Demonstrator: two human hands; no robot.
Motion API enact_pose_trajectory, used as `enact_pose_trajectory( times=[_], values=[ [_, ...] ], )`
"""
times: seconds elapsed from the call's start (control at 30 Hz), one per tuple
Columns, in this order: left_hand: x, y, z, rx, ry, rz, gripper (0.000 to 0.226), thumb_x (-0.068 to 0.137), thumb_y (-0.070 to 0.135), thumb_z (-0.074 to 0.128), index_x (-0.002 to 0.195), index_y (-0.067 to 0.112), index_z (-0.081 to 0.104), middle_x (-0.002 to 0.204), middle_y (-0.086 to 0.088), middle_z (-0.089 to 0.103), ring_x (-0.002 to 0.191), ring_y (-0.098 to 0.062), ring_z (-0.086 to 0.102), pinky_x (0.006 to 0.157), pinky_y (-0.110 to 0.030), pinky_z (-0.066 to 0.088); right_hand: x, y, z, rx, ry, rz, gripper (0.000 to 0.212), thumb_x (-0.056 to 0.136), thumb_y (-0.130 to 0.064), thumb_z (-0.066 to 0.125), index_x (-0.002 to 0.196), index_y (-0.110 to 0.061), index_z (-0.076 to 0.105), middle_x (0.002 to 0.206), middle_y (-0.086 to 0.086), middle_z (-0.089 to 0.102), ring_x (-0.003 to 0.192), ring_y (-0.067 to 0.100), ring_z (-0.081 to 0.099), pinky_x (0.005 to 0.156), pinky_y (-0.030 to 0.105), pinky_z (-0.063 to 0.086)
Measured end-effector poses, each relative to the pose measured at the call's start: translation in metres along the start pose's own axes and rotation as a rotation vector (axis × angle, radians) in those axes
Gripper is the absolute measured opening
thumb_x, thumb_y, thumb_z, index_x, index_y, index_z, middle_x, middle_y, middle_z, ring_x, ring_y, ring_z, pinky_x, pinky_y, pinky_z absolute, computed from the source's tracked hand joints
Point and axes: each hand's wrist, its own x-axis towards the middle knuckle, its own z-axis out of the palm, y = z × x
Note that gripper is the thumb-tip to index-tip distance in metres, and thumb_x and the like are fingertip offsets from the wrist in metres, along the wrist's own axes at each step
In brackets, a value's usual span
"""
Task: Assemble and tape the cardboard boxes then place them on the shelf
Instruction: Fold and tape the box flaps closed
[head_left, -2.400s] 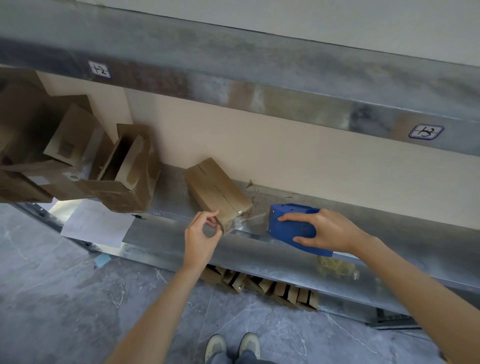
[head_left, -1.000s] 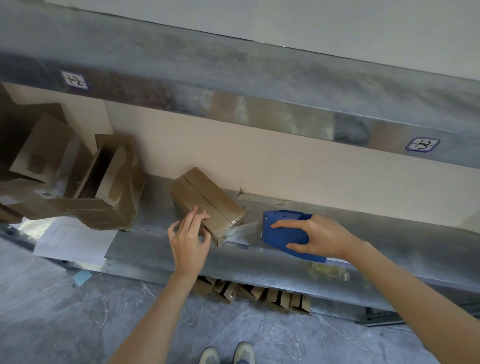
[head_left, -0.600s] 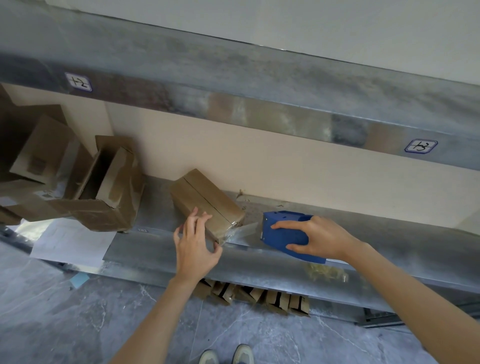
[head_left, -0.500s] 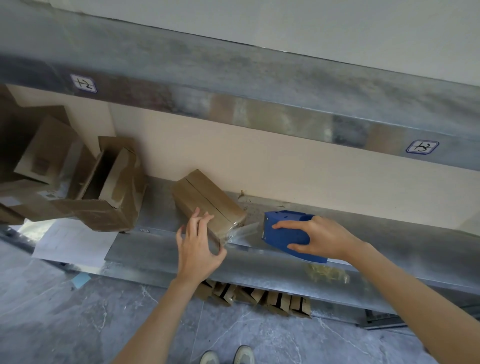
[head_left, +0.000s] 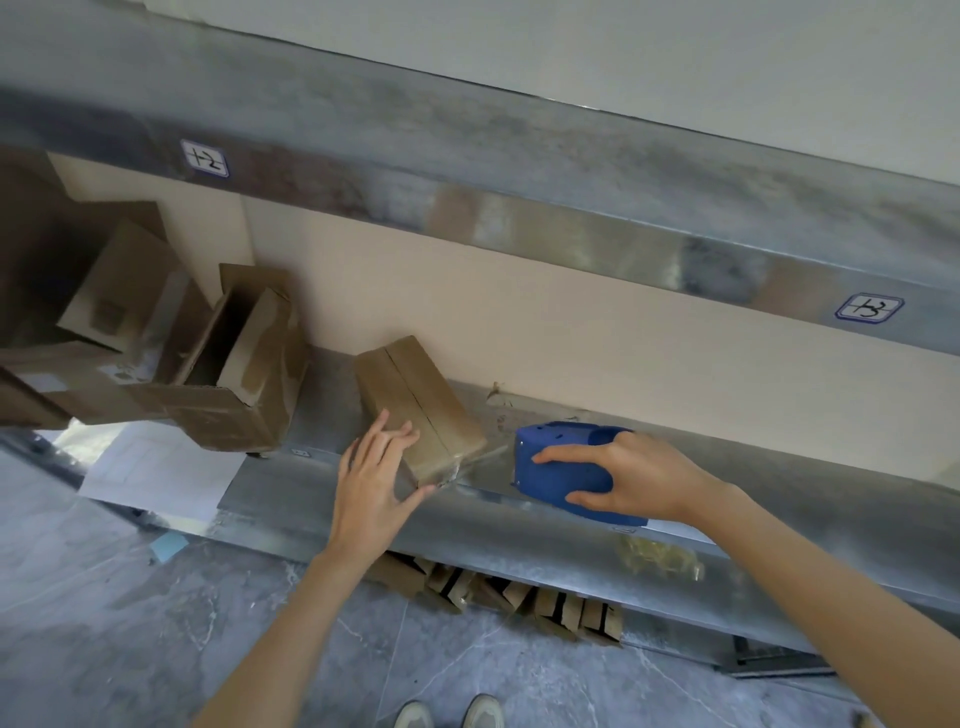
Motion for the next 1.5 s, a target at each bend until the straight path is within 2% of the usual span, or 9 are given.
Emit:
enact_pose_trajectory(
  times=[0.2, 0.33, 0.4, 0.63, 0.73, 0.87, 1.13, 1.33, 1.5],
  values=[
    [0.000, -0.030, -0.024, -0.156, -0.061, -0.047, 0.067, 0.070, 0.028, 0.087, 0.130, 0.023, 0.057, 0.143, 0.019, 0.045, 0.140, -0.007, 0.034, 0.111, -0.045, 0.036, 0.020, -0.023, -0.006, 0.010, 0.014, -0.100, 0.051, 0.094, -0.049, 0.054, 0.140, -0.056, 0.035, 0.047, -0.007, 0.033, 0.044, 0.009, 0.032, 0.049, 0.016, 0.021],
    [-0.003, -0.034, -0.024, -0.338, -0.087, -0.066, 0.061, 0.074, 0.013, 0.084, 0.128, 0.022, 0.054, 0.151, 0.023, 0.037, 0.139, 0.001, 0.036, 0.113, -0.014, 0.029, 0.031, -0.022, -0.009, 0.027, -0.002, -0.116, 0.050, 0.095, -0.048, 0.055, 0.140, -0.056, 0.036, 0.051, -0.008, 0.037, 0.046, 0.009, 0.035, 0.050, 0.016, 0.021],
    [-0.003, -0.035, -0.023, -0.356, -0.091, -0.077, 0.061, 0.074, 0.011, 0.084, 0.128, 0.019, 0.055, 0.152, 0.019, 0.038, 0.140, 0.000, 0.036, 0.111, -0.009, 0.027, 0.034, -0.019, -0.008, 0.039, -0.009, -0.115, 0.050, 0.094, -0.048, 0.056, 0.139, -0.057, 0.036, 0.050, -0.009, 0.037, 0.047, 0.008, 0.035, 0.050, 0.016, 0.022],
    [-0.002, -0.037, -0.022, -0.355, -0.097, -0.096, 0.064, 0.073, 0.011, 0.085, 0.128, 0.020, 0.053, 0.152, 0.018, 0.039, 0.140, -0.002, 0.038, 0.106, -0.007, 0.033, 0.042, -0.008, -0.004, 0.100, -0.031, -0.132, 0.053, 0.093, -0.049, 0.057, 0.139, -0.061, 0.032, 0.050, -0.003, 0.036, 0.048, 0.013, 0.033, 0.051, 0.018, 0.026],
    [-0.002, -0.030, -0.023, -0.327, -0.098, -0.120, 0.072, 0.074, 0.020, 0.086, 0.133, 0.030, 0.047, 0.151, 0.027, 0.034, 0.137, 0.006, 0.035, 0.099, -0.009, 0.040, 0.038, -0.006, -0.002, 0.102, -0.027, -0.151, 0.054, 0.093, -0.051, 0.056, 0.139, -0.061, 0.030, 0.048, -0.002, 0.034, 0.051, 0.010, 0.039, 0.054, 0.016, 0.029],
    [-0.002, -0.017, -0.019, -0.274, -0.032, -0.151, 0.074, 0.070, 0.031, 0.088, 0.132, 0.041, 0.048, 0.146, 0.030, 0.035, 0.131, 0.015, 0.036, 0.092, -0.010, 0.035, 0.041, -0.004, -0.001, 0.095, -0.017, -0.163, 0.054, 0.093, -0.052, 0.056, 0.140, -0.061, 0.029, 0.050, -0.003, 0.036, 0.047, 0.012, 0.034, 0.050, 0.019, 0.025],
    [-0.002, -0.020, -0.015, -0.323, 0.010, -0.149, 0.071, 0.070, 0.023, 0.088, 0.130, 0.035, 0.053, 0.143, 0.024, 0.041, 0.134, 0.004, 0.041, 0.101, -0.029, 0.048, 0.039, 0.004, -0.005, 0.168, -0.056, -0.179, 0.051, 0.092, -0.048, 0.061, 0.137, -0.061, 0.039, 0.047, -0.004, 0.033, 0.048, 0.014, 0.037, 0.049, 0.020, 0.027],
    [-0.003, -0.021, -0.012, -0.333, 0.001, -0.157, 0.068, 0.072, 0.025, 0.086, 0.131, 0.034, 0.053, 0.144, 0.025, 0.040, 0.135, 0.003, 0.040, 0.100, -0.025, 0.045, 0.024, 0.019, -0.003, 0.186, -0.060, -0.158, 0.052, 0.091, -0.048, 0.063, 0.135, -0.064, 0.038, 0.049, -0.009, 0.043, 0.050, 0.009, 0.042, 0.047, 0.020, 0.029],
    [-0.003, -0.021, -0.011, -0.318, -0.008, -0.167, 0.069, 0.072, 0.022, 0.087, 0.132, 0.031, 0.053, 0.145, 0.024, 0.038, 0.135, 0.006, 0.038, 0.099, -0.016, 0.041, 0.034, 0.016, -0.006, 0.131, -0.027, -0.126, 0.054, 0.092, -0.050, 0.059, 0.135, -0.067, 0.030, 0.050, -0.003, 0.041, 0.045, 0.012, 0.033, 0.049, 0.020, 0.029]
  ],
)
